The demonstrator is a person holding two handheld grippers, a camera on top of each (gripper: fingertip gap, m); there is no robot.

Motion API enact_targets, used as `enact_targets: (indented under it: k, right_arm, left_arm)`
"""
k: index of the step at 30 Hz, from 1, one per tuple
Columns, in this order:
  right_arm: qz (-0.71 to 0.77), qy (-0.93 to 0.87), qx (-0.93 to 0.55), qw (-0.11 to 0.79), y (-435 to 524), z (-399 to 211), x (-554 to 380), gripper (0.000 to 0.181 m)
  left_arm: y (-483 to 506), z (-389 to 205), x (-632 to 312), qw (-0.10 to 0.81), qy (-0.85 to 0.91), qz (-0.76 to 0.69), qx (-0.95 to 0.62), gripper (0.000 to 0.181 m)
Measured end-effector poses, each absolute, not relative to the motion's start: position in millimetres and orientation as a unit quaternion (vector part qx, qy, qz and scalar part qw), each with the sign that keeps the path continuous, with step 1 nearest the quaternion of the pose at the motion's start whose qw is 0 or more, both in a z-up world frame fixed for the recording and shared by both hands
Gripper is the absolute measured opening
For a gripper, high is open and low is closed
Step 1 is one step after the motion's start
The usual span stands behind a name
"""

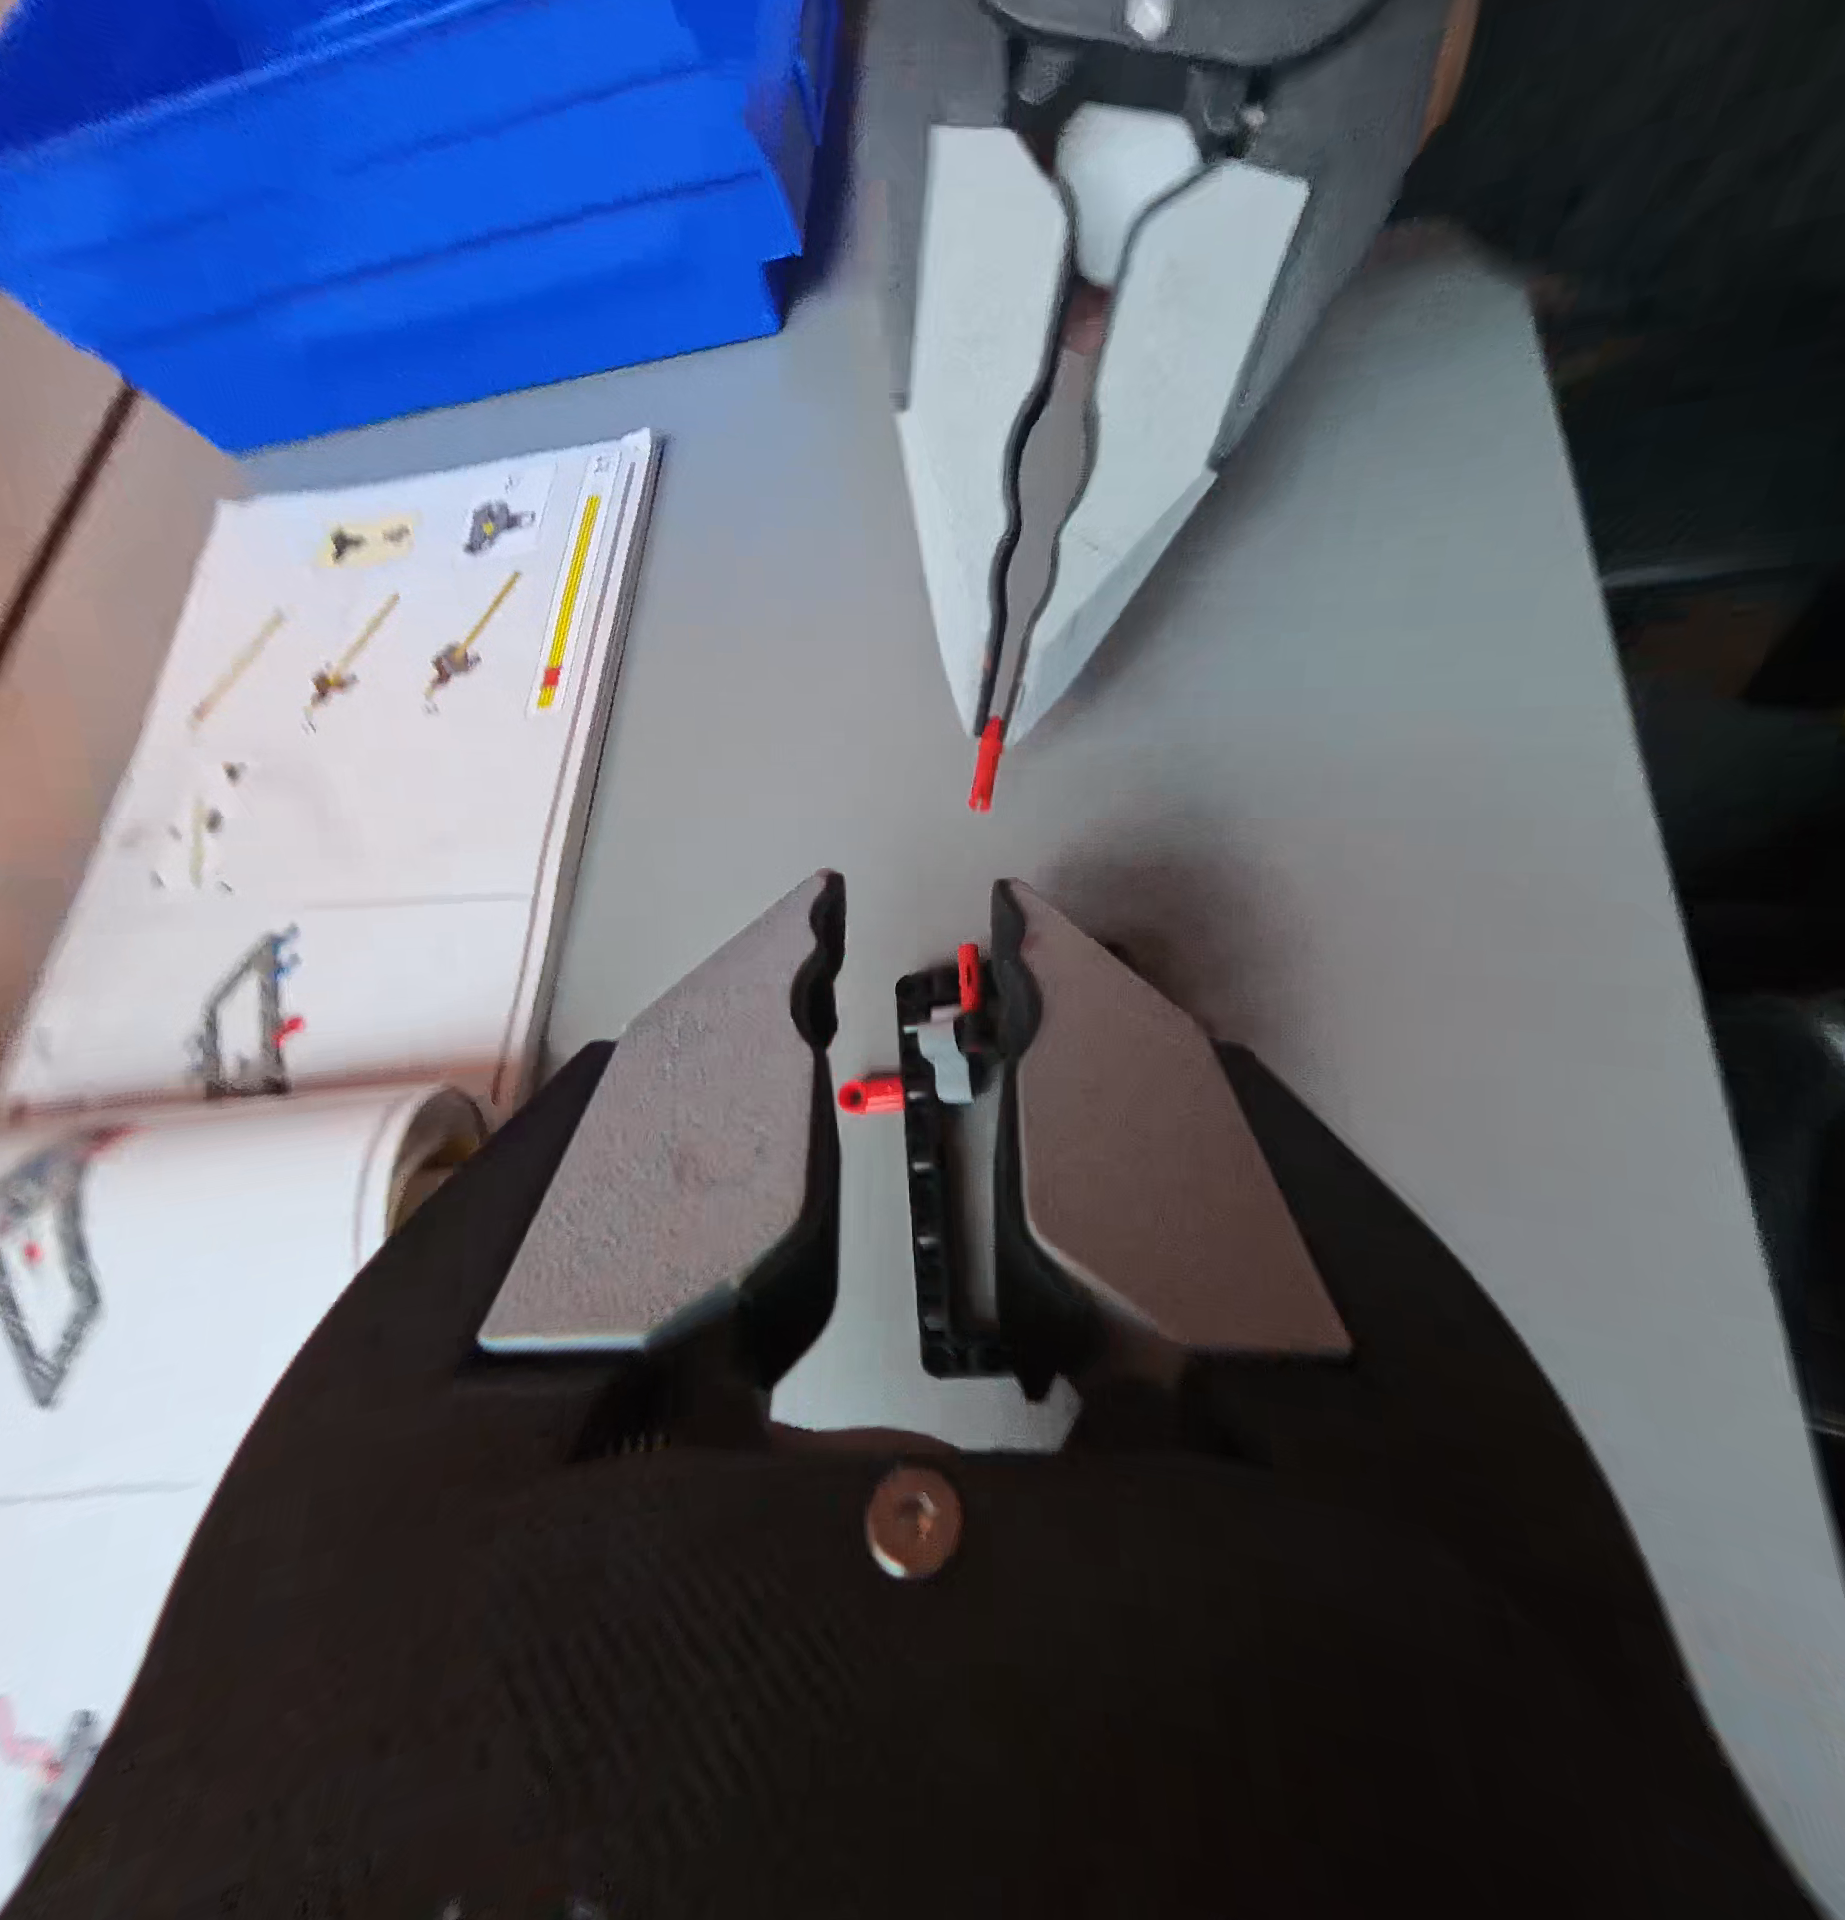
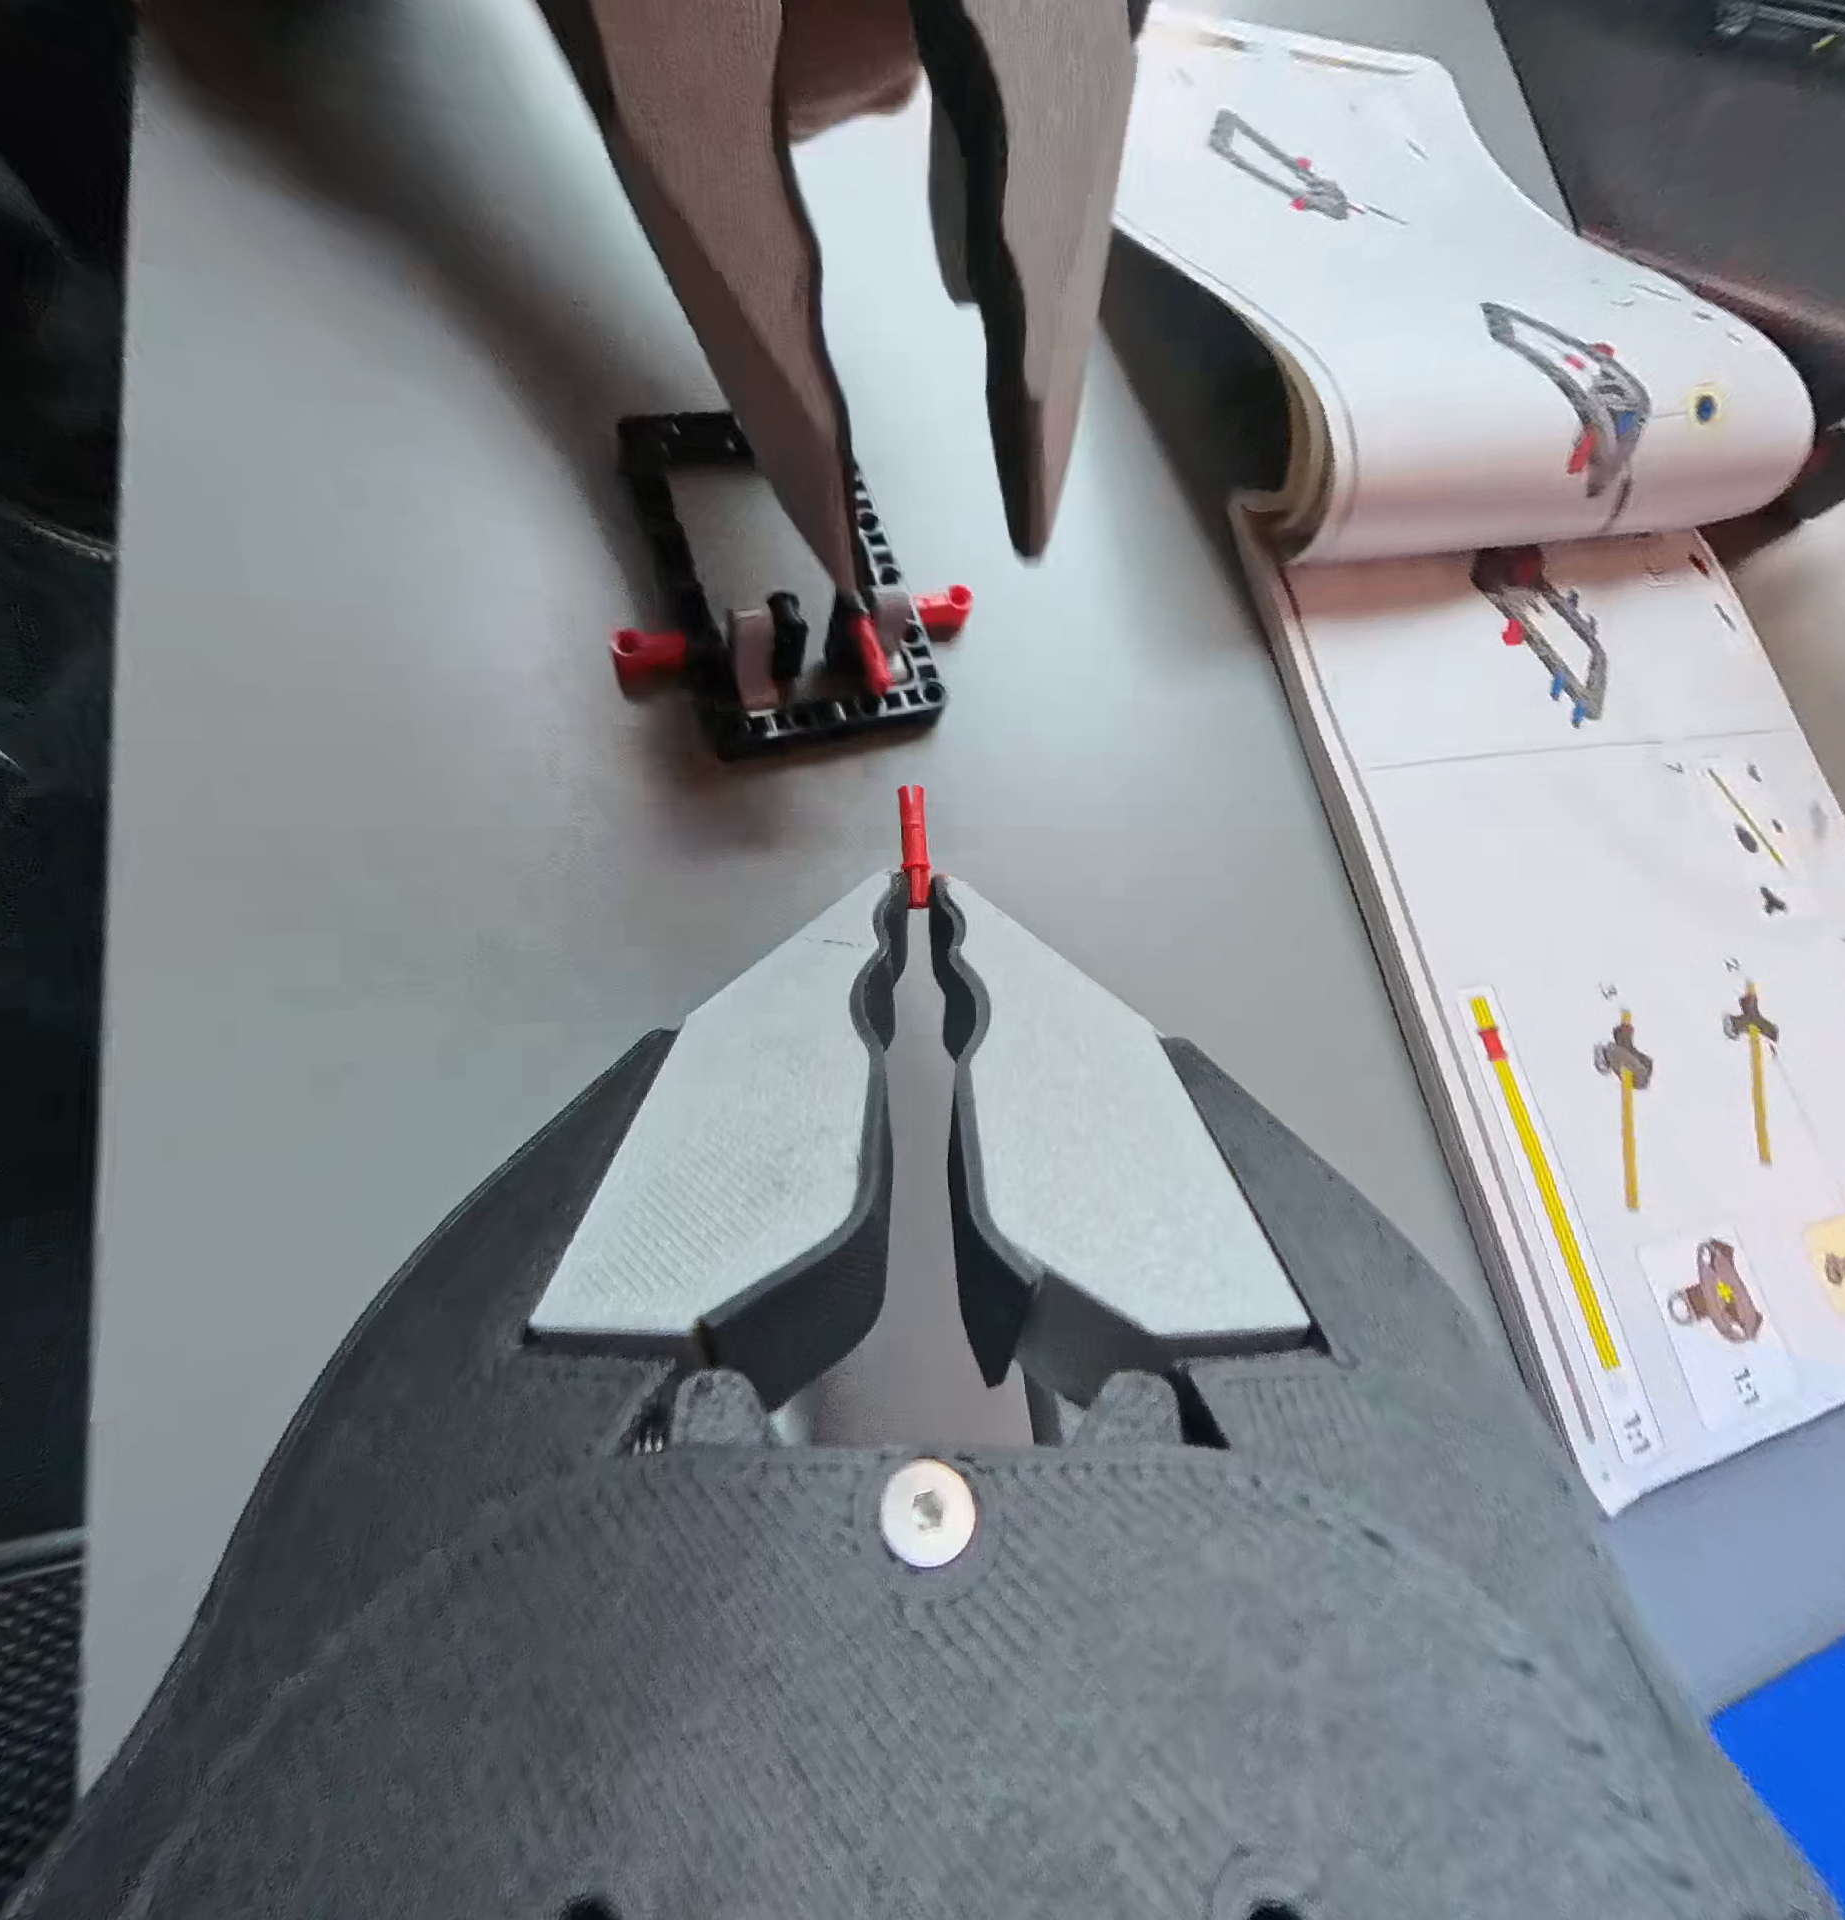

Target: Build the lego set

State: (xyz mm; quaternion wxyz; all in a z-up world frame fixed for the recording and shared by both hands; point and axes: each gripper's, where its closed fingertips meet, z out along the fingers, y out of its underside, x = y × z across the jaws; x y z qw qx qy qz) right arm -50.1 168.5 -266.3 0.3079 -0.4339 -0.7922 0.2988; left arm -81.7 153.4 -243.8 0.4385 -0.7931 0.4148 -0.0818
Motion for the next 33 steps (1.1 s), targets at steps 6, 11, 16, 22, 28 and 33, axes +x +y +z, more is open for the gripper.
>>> enact_targets:
  k: [6,11,16,22,28,33]
  right_arm:
    - [0.318,-0.798,-0.420,0.294,150,-248,-58,0.001]
    - [0.310,-0.804,-0.422,0.282,149,-250,-60,0.001]
    - [0.300,-0.803,-0.435,0.275,151,-254,-63,0.001]
    - [0.355,-0.744,-0.460,0.329,159,-225,-71,0.001]
    - [0.592,-0.597,-0.434,0.322,148,-159,-66,0.009]
    - [0.591,-0.591,-0.429,0.342,146,-151,-73,0.004]
  left_arm:
    - [156,-265,-61,0.414,0.489,0.018,-0.768,0.018]
    - [160,-264,-66,0.429,0.493,0.064,-0.754,0.002]
    - [161,-259,-66,0.443,0.500,0.106,-0.737,0.005]
    - [172,-240,-73,0.502,0.434,0.095,-0.742,0.003]
    - [158,-169,-62,0.611,0.231,-0.309,-0.692,0.002]
    - [155,-167,-62,0.613,0.229,-0.337,-0.677,0.002]
